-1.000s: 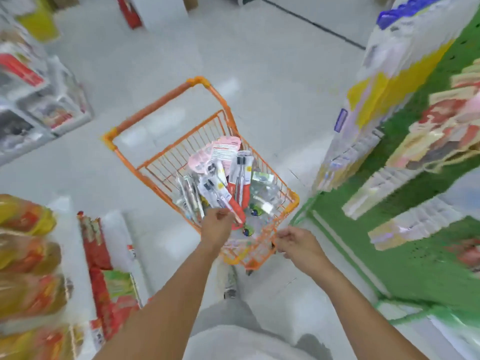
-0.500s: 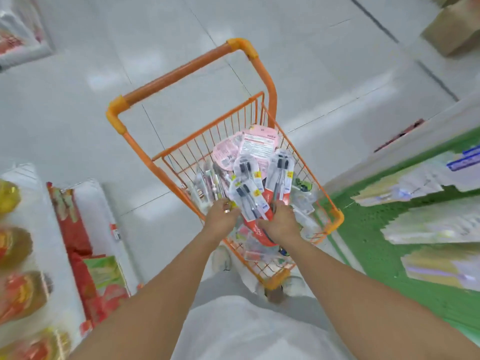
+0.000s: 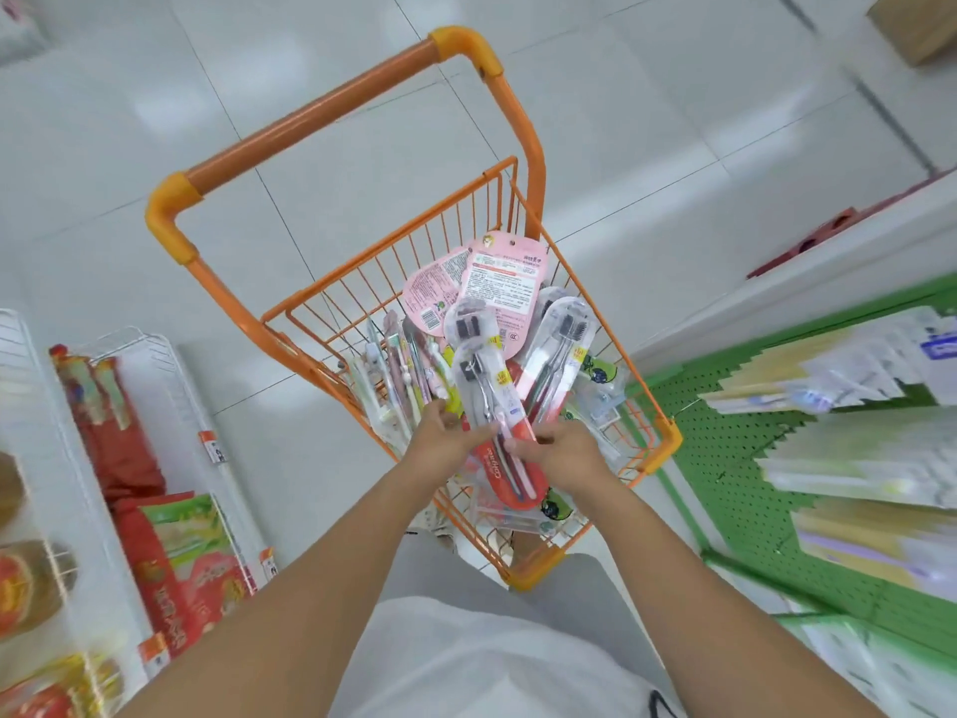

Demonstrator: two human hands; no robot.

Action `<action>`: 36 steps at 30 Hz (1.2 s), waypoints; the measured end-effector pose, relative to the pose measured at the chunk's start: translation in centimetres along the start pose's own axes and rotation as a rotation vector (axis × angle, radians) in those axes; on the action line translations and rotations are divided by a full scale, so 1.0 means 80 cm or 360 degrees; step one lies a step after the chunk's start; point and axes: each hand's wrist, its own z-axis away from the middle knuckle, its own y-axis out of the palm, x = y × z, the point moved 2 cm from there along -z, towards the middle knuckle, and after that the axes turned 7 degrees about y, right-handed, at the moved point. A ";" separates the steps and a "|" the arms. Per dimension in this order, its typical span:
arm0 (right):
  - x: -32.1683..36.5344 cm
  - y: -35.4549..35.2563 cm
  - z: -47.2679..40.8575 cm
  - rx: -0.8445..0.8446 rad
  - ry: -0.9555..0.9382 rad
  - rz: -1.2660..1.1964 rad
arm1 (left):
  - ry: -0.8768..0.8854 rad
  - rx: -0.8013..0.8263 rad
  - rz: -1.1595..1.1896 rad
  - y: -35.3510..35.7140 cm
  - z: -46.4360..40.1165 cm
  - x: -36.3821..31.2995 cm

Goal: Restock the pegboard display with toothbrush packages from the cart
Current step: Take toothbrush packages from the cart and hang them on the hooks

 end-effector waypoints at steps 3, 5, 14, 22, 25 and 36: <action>0.021 -0.025 0.011 0.0248 -0.0053 -0.0178 | 0.0032 0.0060 0.0205 0.013 -0.003 -0.007; 0.030 -0.042 -0.002 0.0106 -0.0035 -0.0178 | 0.0090 0.0031 0.0295 0.014 -0.002 -0.015; 0.033 -0.030 -0.082 -0.0543 0.0383 -0.0393 | 0.0200 -0.0206 0.0122 -0.022 0.008 -0.028; 0.007 -0.047 -0.008 -0.0206 0.0062 -0.0944 | 0.0151 -0.0008 0.0243 -0.012 0.008 -0.034; -0.025 -0.085 0.054 -0.0082 -0.0002 -0.1183 | 0.0178 0.0369 0.0068 0.023 0.012 -0.047; -0.168 -0.197 0.208 -0.0696 -0.0189 -0.1741 | 0.0570 0.0965 -0.0427 0.240 0.124 -0.085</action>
